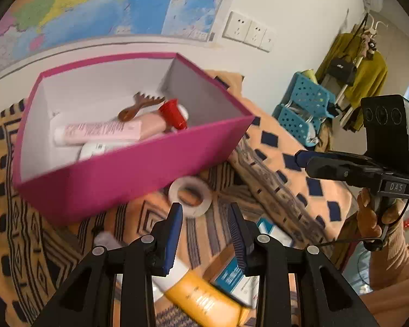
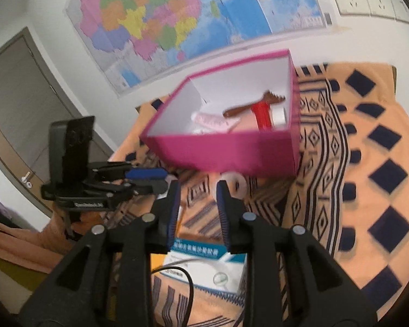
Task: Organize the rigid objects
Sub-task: 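Move the right gripper down to the white tape roll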
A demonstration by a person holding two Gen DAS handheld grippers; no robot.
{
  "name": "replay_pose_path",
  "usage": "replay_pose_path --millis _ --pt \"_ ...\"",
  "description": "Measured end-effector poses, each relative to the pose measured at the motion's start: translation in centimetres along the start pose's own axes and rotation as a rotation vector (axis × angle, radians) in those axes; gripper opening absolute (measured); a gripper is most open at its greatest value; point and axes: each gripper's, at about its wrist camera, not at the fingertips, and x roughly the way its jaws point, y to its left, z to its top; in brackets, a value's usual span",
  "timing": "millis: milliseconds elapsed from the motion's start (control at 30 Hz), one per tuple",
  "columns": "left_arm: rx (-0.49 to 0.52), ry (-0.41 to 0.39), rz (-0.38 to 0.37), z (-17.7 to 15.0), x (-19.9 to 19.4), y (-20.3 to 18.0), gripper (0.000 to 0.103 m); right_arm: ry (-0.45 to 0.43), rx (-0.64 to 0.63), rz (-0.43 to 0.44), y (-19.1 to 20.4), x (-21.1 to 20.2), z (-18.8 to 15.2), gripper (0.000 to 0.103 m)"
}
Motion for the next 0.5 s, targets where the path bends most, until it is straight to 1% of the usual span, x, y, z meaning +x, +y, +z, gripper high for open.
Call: replay_pose_path --millis 67,133,233,333,500 --pt "-0.002 0.009 0.024 -0.9 0.1 0.1 0.035 0.025 0.014 0.018 0.0 1.0 -0.6 0.029" --pt "-0.015 0.021 0.035 -1.7 0.4 0.5 0.035 0.041 0.015 0.018 0.0 1.9 -0.9 0.029" --pt "-0.047 0.032 0.038 -2.5 0.7 1.2 0.034 0.070 0.031 0.022 -0.3 3.7 -1.1 0.029" --pt "-0.070 0.046 0.050 -2.9 1.2 1.7 0.034 0.090 0.041 0.007 -0.7 5.1 -1.1 0.029" --pt "-0.080 0.058 0.067 -2.7 2.4 1.8 0.035 0.121 0.043 -0.058 -1.5 7.3 -0.8 0.029"
